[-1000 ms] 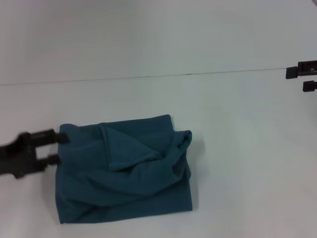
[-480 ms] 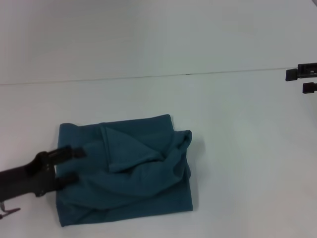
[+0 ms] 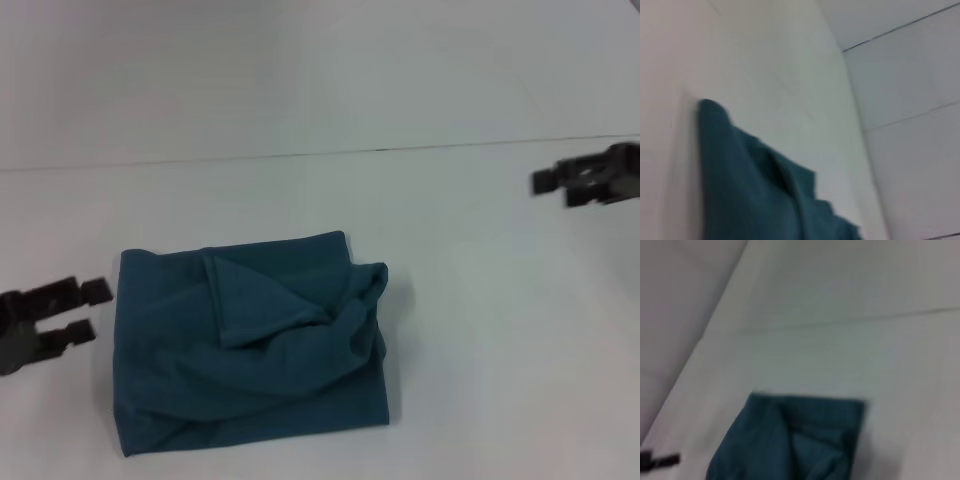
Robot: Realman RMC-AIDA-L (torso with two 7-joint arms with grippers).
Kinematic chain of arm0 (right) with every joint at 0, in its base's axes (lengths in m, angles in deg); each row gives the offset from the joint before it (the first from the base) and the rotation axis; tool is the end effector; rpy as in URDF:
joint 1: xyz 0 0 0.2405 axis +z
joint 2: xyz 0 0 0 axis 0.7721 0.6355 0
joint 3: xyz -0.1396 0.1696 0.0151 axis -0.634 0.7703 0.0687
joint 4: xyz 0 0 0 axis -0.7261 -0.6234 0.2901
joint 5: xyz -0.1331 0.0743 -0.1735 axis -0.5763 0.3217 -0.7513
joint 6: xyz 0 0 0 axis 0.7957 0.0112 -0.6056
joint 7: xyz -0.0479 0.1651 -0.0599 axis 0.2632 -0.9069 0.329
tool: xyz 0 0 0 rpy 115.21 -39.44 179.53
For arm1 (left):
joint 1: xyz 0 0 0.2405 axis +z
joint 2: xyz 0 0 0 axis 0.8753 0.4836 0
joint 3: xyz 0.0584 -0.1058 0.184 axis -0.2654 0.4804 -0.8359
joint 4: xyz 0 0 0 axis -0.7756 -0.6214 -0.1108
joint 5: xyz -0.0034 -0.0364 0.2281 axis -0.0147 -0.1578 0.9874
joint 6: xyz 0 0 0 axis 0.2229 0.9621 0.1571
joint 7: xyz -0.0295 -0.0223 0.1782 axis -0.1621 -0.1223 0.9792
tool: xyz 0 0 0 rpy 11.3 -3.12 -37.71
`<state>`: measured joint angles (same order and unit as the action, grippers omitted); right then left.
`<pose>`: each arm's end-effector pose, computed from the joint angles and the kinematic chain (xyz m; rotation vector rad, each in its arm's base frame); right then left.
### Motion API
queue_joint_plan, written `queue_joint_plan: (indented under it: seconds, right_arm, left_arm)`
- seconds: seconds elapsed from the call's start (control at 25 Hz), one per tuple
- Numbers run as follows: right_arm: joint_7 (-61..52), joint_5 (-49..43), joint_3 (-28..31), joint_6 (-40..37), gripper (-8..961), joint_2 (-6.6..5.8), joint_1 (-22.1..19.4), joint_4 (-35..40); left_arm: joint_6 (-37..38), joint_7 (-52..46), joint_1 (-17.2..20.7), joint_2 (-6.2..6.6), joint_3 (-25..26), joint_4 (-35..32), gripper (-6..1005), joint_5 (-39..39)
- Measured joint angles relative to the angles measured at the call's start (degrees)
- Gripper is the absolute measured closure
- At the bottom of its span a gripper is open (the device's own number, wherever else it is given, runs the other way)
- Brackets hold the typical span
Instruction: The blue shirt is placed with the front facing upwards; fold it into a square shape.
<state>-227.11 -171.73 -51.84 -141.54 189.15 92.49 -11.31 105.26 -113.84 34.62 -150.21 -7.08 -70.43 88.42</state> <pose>0.2271 0.4046 0.1130 -2.3562 1.6111 0.3783 -0.2922 0.3244 0.0560 -1.9982 -2.0180 -0.9106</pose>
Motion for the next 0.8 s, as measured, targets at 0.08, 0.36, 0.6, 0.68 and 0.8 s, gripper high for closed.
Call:
queue_joint_plan:
  seconds: [0.08, 0.36, 0.6, 0.68, 0.8]
  right_arm:
    - [1.2, -0.1, -2.2, -2.5, 56, 0.89, 1.5, -0.1]
    - [0.8, -0.3, -9.8, -5.1, 55, 4.6, 8.3, -4.2]
    - [-2.5, -4.4, -16.2, -1.7, 55, 7.39, 13.1, -5.6]
    - [-3.0, -7.1, -17.8, -0.5, 55, 8.54, 14.5, -5.6]
    - [-3.2, -8.7, -18.8, 0.3, 55, 10.02, 15.6, -5.6]
  left_arm:
    - [-0.7, 0.3, 0.3, 0.04, 0.3, -1.0, 153, 1.9]
    - [-3.7, -0.2, 0.9, -0.02, 0.9, -1.9, 153, 3.7]
    - [-3.7, -0.1, 0.5, -0.14, 1.0, -1.6, 153, 3.0]
    - [-3.7, 0.1, 0.4, -0.4, 1.1, -1.6, 153, 2.9]
    - [-3.9, 0.5, 0.3, -0.95, 1.1, -1.5, 153, 2.3]
